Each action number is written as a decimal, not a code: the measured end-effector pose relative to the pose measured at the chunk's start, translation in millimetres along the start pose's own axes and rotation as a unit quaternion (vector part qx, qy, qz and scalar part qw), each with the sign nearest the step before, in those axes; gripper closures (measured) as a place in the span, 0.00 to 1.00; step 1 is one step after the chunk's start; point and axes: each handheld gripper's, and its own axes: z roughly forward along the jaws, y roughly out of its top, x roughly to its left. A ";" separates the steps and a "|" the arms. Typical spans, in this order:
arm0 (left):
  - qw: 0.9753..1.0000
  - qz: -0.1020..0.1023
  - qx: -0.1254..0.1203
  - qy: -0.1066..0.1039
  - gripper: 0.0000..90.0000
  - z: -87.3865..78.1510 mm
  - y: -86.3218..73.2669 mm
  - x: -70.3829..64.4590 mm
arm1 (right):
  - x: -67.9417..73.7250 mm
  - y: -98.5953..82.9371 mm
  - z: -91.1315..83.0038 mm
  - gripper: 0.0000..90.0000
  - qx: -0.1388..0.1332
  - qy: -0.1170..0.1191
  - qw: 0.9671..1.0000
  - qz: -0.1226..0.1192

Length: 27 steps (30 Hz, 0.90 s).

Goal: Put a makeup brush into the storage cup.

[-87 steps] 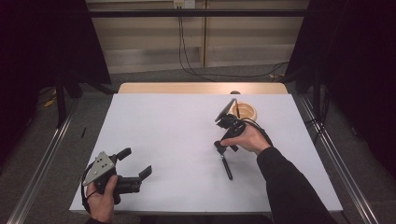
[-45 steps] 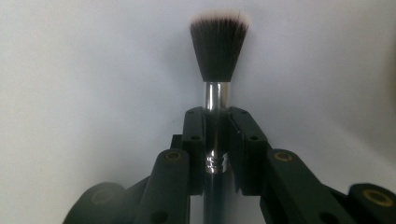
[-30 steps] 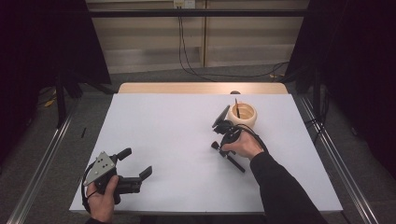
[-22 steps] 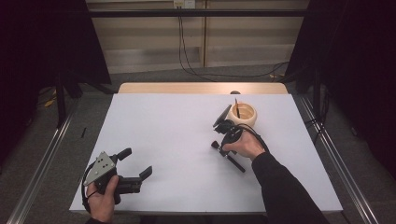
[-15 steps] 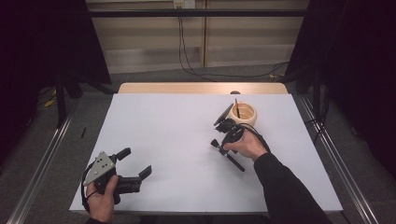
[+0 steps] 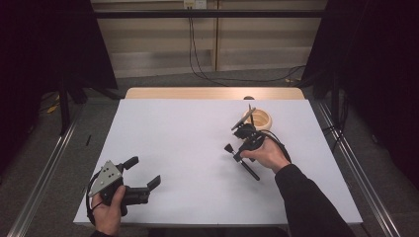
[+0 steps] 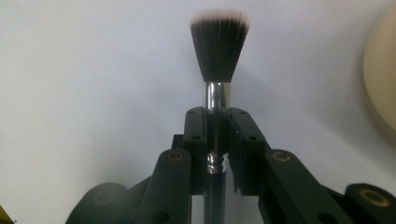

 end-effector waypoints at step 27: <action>1.000 -0.002 0.002 0.003 0.02 0.7 -0.2 -0.6 | 4.2 -24.4 -27.4 0.87 -0.142 0.025 0.990 -0.010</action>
